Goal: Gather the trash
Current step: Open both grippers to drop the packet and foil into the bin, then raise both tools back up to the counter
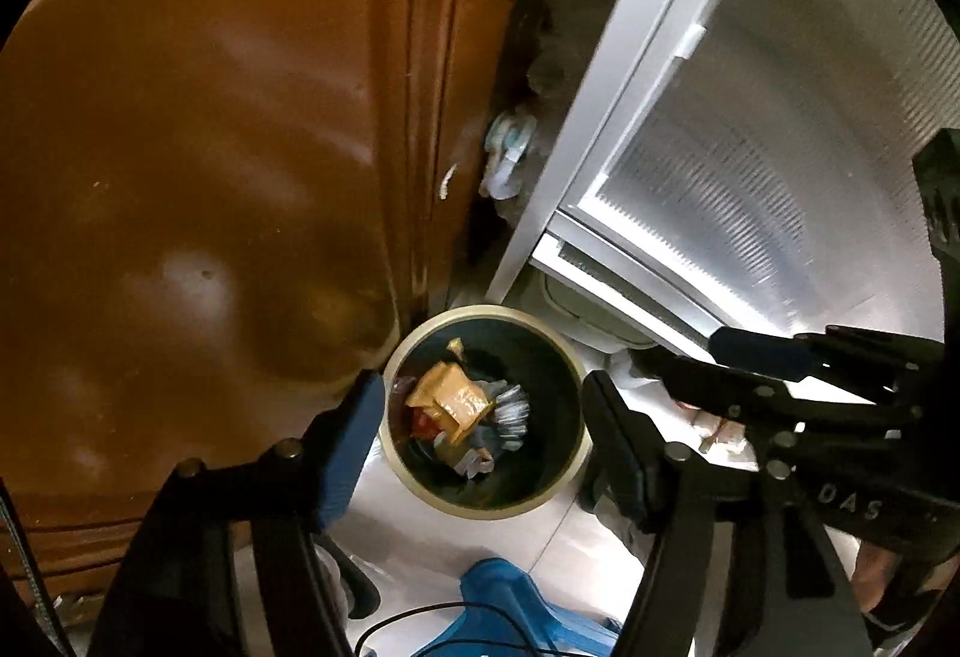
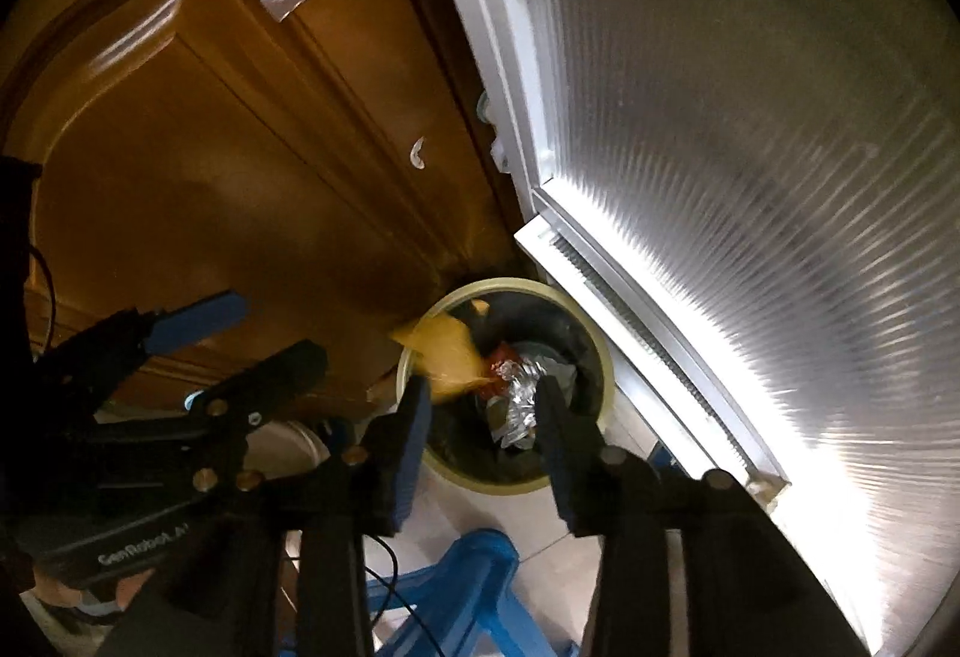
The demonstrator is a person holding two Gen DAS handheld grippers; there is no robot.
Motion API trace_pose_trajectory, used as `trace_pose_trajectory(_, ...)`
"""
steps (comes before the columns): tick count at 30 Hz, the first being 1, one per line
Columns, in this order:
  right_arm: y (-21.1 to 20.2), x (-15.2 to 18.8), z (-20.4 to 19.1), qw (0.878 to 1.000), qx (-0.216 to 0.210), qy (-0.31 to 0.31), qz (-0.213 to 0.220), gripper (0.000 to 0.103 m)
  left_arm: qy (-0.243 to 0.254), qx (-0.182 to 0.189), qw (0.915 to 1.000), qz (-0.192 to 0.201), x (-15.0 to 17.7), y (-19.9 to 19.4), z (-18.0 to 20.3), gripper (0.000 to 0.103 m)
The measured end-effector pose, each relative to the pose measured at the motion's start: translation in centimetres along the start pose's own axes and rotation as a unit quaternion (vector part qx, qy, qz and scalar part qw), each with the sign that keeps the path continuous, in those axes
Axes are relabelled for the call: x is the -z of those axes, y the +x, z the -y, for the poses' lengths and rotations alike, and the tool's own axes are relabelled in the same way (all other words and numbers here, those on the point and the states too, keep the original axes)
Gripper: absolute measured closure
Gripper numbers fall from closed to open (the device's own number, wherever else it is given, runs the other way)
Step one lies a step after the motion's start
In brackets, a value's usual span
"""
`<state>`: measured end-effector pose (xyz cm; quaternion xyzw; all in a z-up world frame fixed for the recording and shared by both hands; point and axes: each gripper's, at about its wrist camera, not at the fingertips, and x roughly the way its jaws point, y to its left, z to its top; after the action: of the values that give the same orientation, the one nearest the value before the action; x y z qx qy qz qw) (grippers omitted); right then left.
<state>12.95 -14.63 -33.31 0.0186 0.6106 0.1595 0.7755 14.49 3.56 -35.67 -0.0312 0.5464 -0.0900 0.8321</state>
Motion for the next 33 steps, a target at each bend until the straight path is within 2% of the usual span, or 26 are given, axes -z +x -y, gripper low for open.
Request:
trace_pose_trajectory(12, -2.9, 0.3, -0.9, 0.999, 0.030, -0.017, 0.024, 0.066, 0.001, 0.001, 0.9999, 0.014, 0.4, -2.4, 0.1, 0.035)
trace_pose_trajectory(22, -8.2, 1.2, -2.4, 0.996, 0.036, -0.035, 0.067, 0.066, 0.008, 0.011, 0.9982, 0.058, 0.2, -8.8, 1.5, 0.030)
trace_pose_trajectory(25, -9.9, 1.5, -2.6, 0.995, 0.038, -0.035, 0.083, 0.066, 0.016, 0.014, 0.9972, 0.072, 0.1, -11.2, 2.3, 0.022)
trace_pose_trajectory(33, -14.9, 2.0, -3.0, 0.990, 0.046, -0.033, 0.127, 0.066, 0.037, 0.013, 0.9940, 0.102, -0.2, -16.2, 4.5, 0.021)
